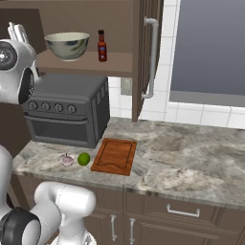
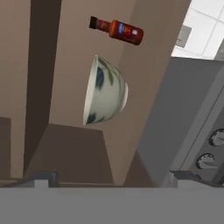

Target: Open the cabinet. Place the bowl and condiment on the counter. Then place the lime and garlic on the cutting board.

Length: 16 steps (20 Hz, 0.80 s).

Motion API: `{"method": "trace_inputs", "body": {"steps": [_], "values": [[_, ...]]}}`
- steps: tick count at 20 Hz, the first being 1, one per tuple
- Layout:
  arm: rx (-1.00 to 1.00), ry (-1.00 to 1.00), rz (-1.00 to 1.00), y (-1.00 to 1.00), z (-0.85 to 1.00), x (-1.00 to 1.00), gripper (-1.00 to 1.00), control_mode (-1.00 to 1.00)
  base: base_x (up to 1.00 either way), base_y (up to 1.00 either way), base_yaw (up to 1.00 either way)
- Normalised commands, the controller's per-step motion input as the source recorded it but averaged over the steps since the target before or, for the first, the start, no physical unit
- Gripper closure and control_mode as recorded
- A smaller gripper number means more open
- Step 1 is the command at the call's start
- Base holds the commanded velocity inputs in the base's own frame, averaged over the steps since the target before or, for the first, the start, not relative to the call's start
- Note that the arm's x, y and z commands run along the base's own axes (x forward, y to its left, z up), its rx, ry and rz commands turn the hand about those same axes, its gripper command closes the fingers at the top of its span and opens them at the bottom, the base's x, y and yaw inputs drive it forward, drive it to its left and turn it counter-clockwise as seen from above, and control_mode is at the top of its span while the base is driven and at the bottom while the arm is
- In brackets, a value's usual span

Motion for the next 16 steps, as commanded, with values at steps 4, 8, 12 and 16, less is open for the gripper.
{"method": "trace_inputs", "body": {"steps": [4, 8, 12, 16], "values": [[-0.1, 0.0, -0.01, -0.27, 0.0, 0.0, -1.0, -1.0, 0.0, 0.0, 0.0], [-0.05, 0.0, 0.0, -0.05, 0.0, 0.11, -1.0, -1.0, 0.0, 0.0, 0.0], [-0.05, 0.0, 0.01, -0.01, 0.0, 0.24, -1.0, -1.0, 0.0, 0.0, 0.0], [-0.07, 0.0, 0.02, -0.01, 0.0, 0.33, -1.0, -1.0, 0.0, 0.0, 0.0]]}}
